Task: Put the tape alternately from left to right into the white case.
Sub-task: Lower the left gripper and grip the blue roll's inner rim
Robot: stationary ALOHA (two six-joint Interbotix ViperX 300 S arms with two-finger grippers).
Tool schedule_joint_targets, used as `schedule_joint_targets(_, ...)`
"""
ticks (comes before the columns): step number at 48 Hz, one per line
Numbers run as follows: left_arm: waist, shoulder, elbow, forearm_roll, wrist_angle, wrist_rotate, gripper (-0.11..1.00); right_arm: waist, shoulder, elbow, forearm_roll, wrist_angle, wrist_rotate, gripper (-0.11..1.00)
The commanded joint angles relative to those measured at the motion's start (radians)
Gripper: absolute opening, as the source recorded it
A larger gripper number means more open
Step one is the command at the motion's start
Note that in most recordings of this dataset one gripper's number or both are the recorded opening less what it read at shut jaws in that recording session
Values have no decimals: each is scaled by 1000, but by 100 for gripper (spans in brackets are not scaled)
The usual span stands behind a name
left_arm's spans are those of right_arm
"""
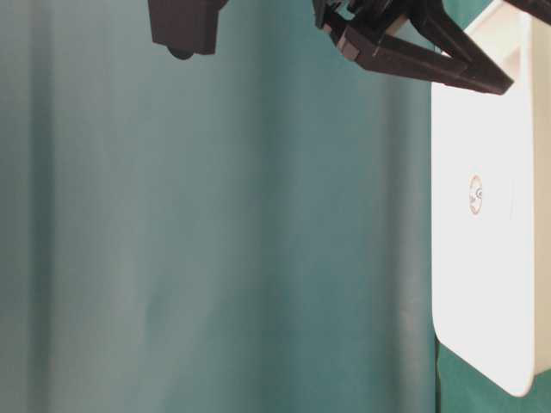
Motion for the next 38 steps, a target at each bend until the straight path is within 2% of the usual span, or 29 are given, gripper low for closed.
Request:
schedule_joint_targets(1,11,-11,-3,-3,17,-3,91,3,-11,-20,2,-9,2,83)
schedule_joint_targets(22,11,-12,-20,-3,17,-2,88,3,-11,-17,0,-11,2,83)
schedule_joint_targets(25,11,-12,-23,-3,17,0,79,3,-11,-17,0,-11,2,83)
schedule_joint_targets(34,11,-12,-25,-2,17,3,29,3,-14,-15,0,-11,2,83)
schedule_joint_targets(38,11,-14,-25,-2,17,3,27,3,-11,-15,0,-11,2,83)
